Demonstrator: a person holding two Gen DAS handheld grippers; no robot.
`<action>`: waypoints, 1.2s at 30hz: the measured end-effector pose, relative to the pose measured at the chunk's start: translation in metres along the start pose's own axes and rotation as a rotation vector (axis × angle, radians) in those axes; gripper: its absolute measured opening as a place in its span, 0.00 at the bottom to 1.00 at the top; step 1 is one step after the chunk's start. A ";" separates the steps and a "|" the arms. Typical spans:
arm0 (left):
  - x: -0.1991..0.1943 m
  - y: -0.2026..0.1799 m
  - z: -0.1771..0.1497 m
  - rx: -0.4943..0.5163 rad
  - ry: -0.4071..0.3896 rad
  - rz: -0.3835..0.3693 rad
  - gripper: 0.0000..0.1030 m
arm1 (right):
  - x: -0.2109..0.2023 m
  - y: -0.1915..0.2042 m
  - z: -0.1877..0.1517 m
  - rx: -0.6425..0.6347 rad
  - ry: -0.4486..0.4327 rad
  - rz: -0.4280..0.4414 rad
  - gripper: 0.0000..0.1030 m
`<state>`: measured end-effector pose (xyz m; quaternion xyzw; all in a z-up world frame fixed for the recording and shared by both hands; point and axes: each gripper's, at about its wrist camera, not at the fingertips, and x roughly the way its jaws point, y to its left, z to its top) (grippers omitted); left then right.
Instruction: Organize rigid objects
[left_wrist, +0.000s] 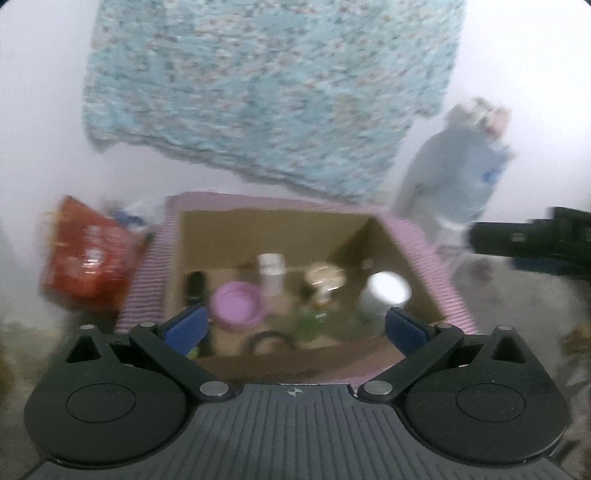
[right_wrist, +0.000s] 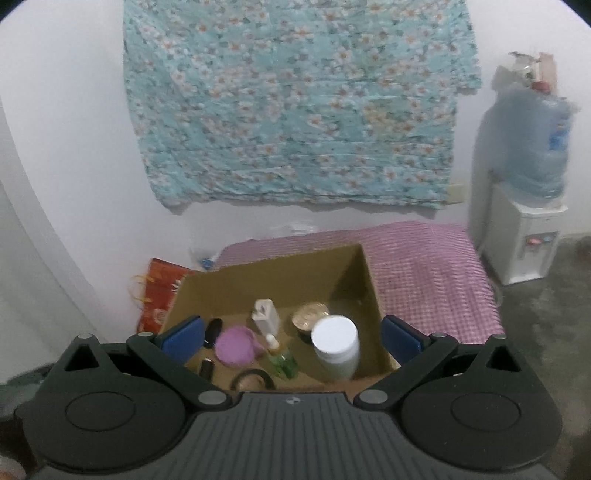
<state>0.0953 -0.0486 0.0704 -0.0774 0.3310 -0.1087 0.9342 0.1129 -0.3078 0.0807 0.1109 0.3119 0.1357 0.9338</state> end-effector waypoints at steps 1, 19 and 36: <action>0.002 -0.001 0.001 -0.005 -0.009 -0.024 1.00 | 0.006 -0.004 0.005 0.006 0.010 0.020 0.99; 0.044 -0.023 0.005 0.187 0.036 -0.002 0.78 | 0.122 0.017 0.027 -0.106 0.274 0.263 0.50; 0.115 -0.033 0.012 0.224 0.196 -0.066 0.31 | 0.186 0.023 0.020 -0.243 0.490 0.207 0.14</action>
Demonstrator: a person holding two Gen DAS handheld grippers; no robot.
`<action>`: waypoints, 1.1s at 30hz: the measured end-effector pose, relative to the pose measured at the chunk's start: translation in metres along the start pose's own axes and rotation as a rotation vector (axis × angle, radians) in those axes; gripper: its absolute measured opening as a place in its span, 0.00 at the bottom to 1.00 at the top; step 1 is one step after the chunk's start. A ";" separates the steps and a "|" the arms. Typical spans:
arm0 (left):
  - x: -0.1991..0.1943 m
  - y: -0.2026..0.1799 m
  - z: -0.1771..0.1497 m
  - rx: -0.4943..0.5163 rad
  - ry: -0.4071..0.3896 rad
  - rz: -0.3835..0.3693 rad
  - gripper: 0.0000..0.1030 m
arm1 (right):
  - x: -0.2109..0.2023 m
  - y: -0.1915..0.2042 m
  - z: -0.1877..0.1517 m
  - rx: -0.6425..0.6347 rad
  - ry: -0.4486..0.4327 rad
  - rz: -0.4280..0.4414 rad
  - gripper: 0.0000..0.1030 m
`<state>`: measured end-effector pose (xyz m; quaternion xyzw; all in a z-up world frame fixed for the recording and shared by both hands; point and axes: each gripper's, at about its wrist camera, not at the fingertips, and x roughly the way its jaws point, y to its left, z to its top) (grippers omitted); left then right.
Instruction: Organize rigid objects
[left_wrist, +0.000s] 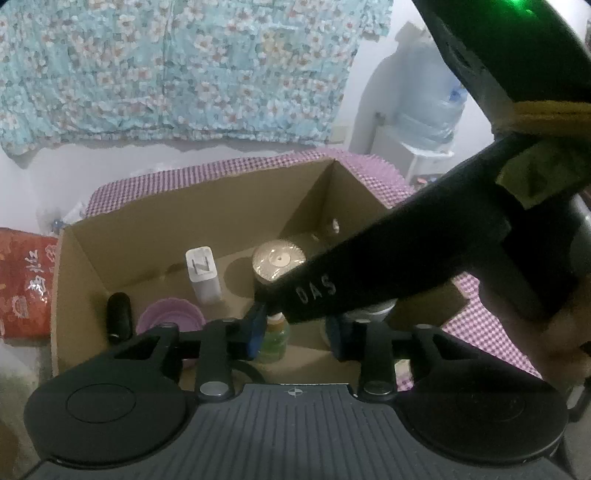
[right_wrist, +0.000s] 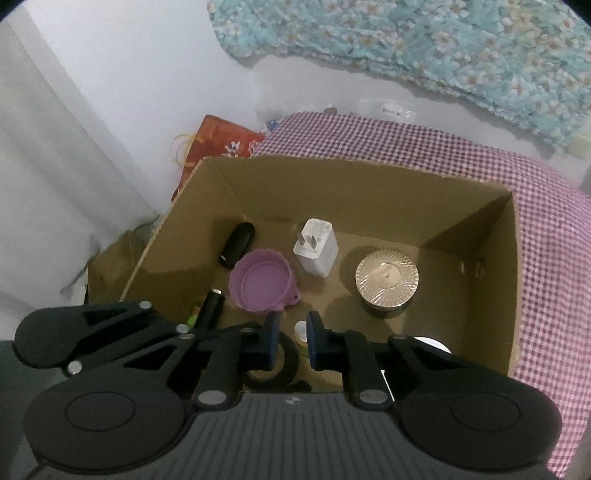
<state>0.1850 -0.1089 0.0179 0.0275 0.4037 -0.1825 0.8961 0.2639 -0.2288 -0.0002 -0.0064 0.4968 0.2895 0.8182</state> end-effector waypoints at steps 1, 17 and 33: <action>0.002 0.000 0.001 0.000 0.004 0.001 0.30 | 0.002 0.000 0.000 -0.005 0.005 -0.002 0.13; 0.012 0.004 0.009 -0.032 -0.011 0.012 0.13 | 0.005 -0.013 0.006 -0.029 -0.020 0.014 0.00; -0.004 0.011 0.008 -0.067 -0.042 0.006 0.20 | -0.008 -0.011 0.006 -0.034 -0.083 0.010 0.01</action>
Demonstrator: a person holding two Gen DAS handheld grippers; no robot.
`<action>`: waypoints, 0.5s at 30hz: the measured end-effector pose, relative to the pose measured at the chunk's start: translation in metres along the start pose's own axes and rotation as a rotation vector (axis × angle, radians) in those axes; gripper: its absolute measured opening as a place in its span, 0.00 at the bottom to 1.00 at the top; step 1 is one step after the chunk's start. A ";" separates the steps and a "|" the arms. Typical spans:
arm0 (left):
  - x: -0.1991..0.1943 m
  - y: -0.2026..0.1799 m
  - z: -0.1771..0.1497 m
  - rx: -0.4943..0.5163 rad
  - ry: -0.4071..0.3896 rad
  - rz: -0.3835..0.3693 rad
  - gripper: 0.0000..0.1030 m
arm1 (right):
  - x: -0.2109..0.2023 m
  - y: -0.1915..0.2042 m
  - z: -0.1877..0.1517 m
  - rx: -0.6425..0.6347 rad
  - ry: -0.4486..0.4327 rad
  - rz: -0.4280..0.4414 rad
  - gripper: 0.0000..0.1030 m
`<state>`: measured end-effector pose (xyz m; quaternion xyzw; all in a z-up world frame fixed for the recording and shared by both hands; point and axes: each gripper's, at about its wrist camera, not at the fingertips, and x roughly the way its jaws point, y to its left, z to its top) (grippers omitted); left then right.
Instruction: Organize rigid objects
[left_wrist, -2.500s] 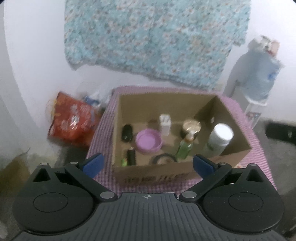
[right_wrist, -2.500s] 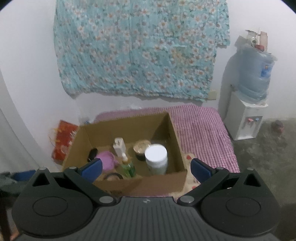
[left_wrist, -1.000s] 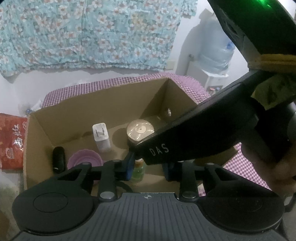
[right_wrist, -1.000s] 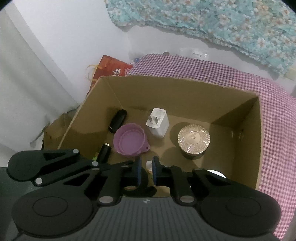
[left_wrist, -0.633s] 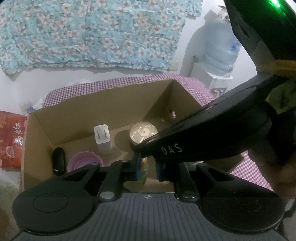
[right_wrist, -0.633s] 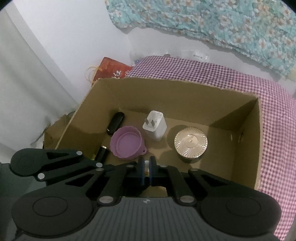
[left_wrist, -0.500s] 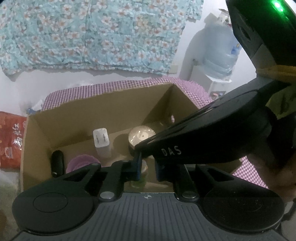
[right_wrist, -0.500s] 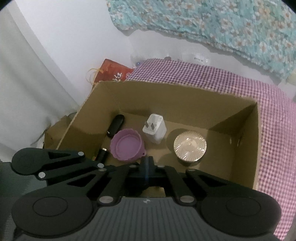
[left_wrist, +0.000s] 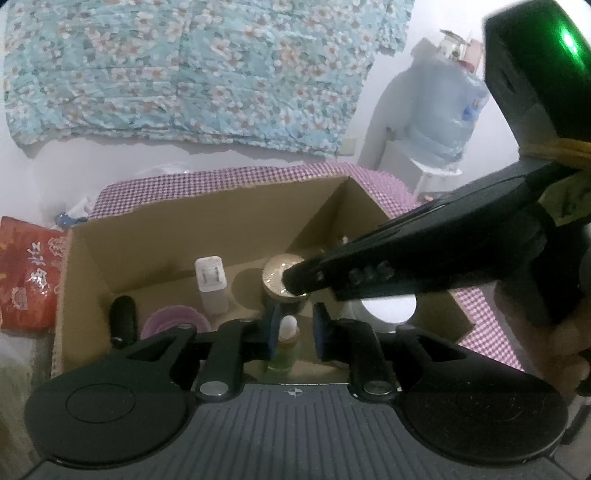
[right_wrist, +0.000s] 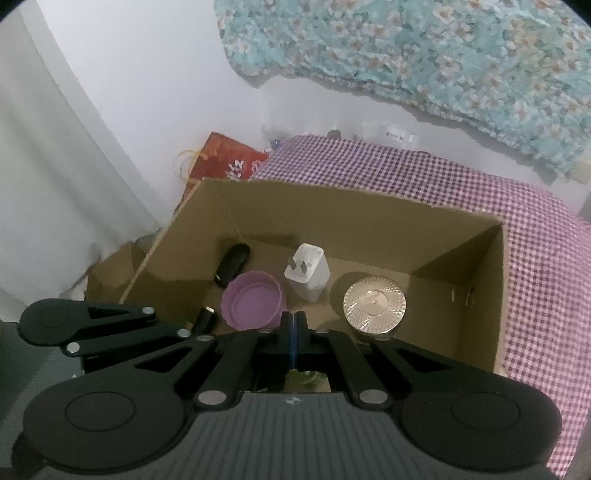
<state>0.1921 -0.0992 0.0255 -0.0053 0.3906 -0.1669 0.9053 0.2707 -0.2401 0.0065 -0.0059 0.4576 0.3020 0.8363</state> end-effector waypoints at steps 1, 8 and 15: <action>-0.004 0.002 -0.001 -0.006 -0.006 0.000 0.24 | -0.005 0.000 0.000 0.014 -0.011 0.010 0.01; -0.045 0.008 -0.010 -0.055 -0.078 0.011 0.78 | -0.055 0.006 -0.023 0.123 -0.169 0.017 0.04; -0.073 0.007 -0.018 -0.104 -0.071 0.073 1.00 | -0.089 0.017 -0.081 0.336 -0.310 -0.027 0.52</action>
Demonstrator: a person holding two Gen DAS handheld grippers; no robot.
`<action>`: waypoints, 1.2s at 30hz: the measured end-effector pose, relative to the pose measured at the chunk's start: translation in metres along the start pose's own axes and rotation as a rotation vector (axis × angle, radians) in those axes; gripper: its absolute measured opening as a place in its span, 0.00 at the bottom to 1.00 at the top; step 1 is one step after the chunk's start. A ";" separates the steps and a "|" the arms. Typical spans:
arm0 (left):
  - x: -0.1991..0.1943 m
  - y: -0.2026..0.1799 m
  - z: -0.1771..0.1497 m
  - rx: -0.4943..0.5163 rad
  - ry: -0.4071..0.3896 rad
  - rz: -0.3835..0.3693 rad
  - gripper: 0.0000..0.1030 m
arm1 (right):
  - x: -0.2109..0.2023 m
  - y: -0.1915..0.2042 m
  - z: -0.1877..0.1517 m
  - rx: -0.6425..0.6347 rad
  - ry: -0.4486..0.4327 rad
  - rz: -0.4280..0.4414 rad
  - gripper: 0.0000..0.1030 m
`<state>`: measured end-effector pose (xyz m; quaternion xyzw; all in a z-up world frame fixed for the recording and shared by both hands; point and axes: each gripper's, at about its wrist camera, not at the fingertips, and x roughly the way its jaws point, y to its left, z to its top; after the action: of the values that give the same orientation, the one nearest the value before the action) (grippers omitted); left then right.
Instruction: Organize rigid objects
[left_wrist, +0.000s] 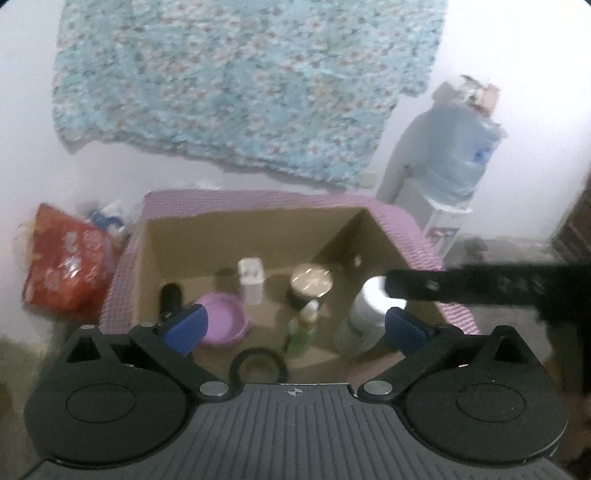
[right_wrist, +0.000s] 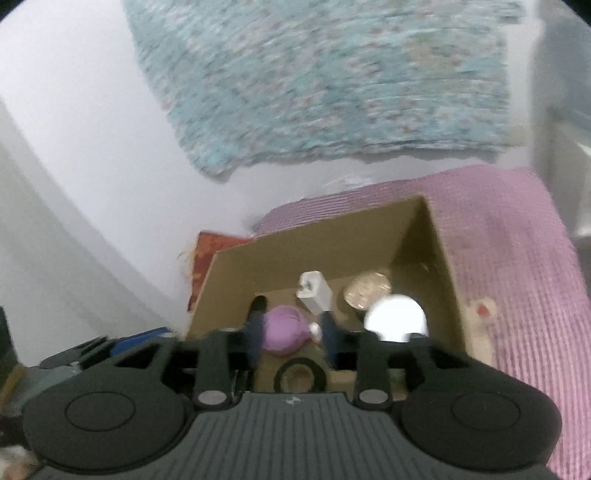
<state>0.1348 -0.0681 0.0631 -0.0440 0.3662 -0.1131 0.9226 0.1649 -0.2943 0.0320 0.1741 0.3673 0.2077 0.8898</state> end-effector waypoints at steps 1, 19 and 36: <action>0.000 0.000 0.000 -0.007 0.019 0.024 1.00 | -0.006 0.000 -0.008 0.016 -0.019 -0.023 0.55; -0.016 -0.022 -0.014 0.036 0.053 0.209 1.00 | -0.065 0.007 -0.046 0.039 -0.168 -0.235 0.98; -0.002 0.003 -0.022 -0.059 0.129 0.253 1.00 | -0.060 -0.004 -0.050 0.029 -0.115 -0.431 1.00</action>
<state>0.1194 -0.0647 0.0478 -0.0173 0.4306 0.0122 0.9023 0.0902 -0.3195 0.0317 0.1159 0.3477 -0.0027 0.9304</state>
